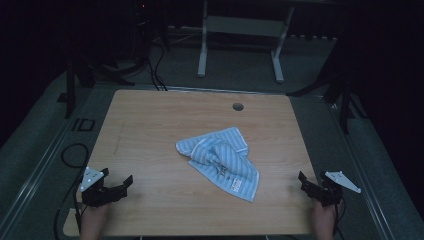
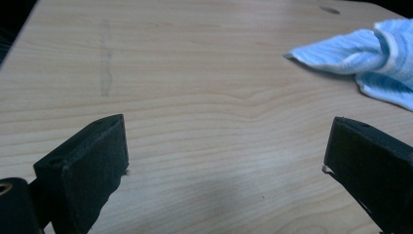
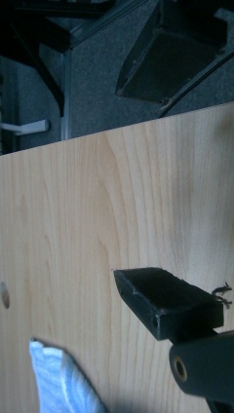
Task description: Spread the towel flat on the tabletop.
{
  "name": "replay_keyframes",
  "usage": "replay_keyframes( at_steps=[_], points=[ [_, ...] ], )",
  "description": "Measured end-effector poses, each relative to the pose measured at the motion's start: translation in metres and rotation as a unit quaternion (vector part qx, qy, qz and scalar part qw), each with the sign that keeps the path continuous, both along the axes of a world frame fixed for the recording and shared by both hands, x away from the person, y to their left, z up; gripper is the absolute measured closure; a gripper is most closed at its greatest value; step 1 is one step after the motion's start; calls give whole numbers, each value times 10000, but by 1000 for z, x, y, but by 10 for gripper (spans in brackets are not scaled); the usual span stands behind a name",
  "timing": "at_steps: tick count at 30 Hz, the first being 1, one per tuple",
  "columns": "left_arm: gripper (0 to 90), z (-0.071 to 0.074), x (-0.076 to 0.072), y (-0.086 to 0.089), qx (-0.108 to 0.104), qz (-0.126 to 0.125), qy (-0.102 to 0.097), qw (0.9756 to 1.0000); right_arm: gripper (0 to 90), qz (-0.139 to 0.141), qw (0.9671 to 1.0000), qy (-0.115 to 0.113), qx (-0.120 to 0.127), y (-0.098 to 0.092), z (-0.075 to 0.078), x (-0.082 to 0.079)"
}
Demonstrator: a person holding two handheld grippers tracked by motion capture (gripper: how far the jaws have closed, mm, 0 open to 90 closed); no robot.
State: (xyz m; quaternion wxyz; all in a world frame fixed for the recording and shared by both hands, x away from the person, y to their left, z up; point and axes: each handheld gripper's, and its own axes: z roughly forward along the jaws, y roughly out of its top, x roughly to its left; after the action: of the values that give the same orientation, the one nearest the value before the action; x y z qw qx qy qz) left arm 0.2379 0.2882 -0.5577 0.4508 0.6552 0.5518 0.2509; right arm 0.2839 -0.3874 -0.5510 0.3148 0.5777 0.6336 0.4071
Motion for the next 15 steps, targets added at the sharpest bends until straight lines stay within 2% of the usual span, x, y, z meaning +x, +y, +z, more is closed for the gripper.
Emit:
replay_keyframes(
  at_steps=[2, 5, 7, 8, 9, 10, 11, 12, 13, 15],
  points=[
    [24, 1, 2, 1, -18, -36, 65, 10000, 132, 124, 9998, 82, -97, 2, 1, 3],
    [24, 2, 6, 3, -90, -49, 135, 9999, 132, 454, 9985, 253, -187, 6, 2, 9],
    [24, 4, 11, 5, 2, -269, 383, 9989, 133, 817, 9954, 432, -249, 10, 3, 13],
    [24, 4, 11, 5, 2, -269, 383, 9989, 133, 817, 9954, 432, -249, 10, 3, 13],
    [24, 5, 14, 7, 33, -493, 641, 9967, 132, 1170, 9902, 662, -377, 15, 5, 15],
    [24, 5, 14, 7, 33, -493, 641, 9967, 132, 1170, 9902, 662, -377, 15, 5, 15],
    [24, 6, 17, 8, 127, -644, 859, 9941, 132, 1452, 9857, 788, -341, 17, 5, 16],
    [24, 6, 17, 8, 127, -644, 859, 9941, 132, 1452, 9857, 788, -341, 17, 5, 16],
    [24, 7, 20, 9, 295, -837, 1189, 9889, 132, 1678, 9804, 994, -287, 18, 5, 17],
    [24, 7, 20, 9, 492, -1030, 1357, 9842, 132, 1792, 9770, 1084, -394, 19, 6, 16]
  ],
)
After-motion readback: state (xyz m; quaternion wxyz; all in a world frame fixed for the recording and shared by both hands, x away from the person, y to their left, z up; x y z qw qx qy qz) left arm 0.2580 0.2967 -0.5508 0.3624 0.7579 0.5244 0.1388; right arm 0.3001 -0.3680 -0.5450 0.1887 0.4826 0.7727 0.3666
